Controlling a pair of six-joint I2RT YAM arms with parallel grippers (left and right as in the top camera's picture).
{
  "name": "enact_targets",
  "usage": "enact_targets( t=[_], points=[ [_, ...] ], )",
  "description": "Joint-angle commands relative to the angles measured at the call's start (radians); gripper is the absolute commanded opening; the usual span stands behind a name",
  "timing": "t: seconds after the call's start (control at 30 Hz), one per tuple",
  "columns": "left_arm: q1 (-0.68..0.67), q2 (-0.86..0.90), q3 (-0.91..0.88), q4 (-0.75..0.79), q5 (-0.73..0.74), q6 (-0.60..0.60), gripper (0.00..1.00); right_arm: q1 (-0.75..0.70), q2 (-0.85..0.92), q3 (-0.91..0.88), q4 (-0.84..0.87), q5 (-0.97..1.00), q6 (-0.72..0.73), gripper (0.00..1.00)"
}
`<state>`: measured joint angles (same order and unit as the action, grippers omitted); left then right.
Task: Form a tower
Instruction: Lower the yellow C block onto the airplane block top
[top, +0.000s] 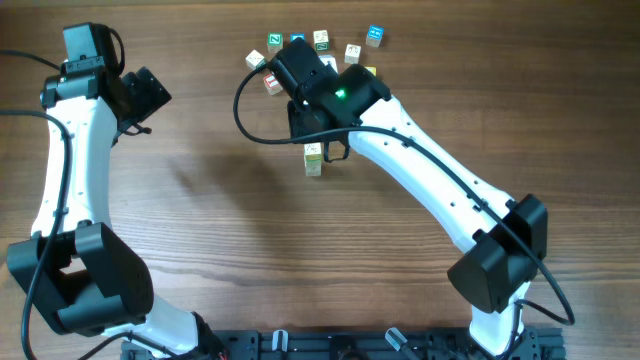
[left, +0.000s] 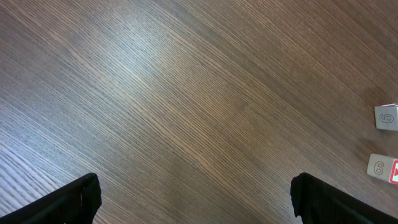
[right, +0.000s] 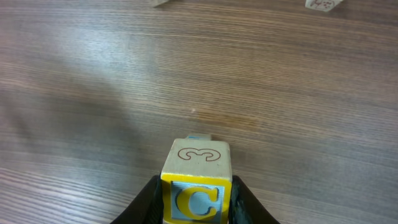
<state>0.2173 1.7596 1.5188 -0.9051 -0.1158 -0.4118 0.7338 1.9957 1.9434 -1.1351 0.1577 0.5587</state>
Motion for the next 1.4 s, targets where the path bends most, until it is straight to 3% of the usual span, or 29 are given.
enact_targets(
  t=[0.0, 0.9, 1.37],
  points=[
    [0.003, -0.019, 0.013, 0.002, -0.009, 0.011, 1.00, -0.006, 0.016, -0.007, 0.018, -0.008, -0.009, 0.18],
    [0.003, -0.019, 0.013, 0.002, -0.009, 0.011, 1.00, -0.013, 0.028, -0.079, 0.024, -0.179, -0.039, 0.19],
    [0.003, -0.019, 0.013, 0.002, -0.009, 0.011, 1.00, -0.014, 0.028, -0.079, 0.024, -0.130, -0.059, 0.19]
  ],
)
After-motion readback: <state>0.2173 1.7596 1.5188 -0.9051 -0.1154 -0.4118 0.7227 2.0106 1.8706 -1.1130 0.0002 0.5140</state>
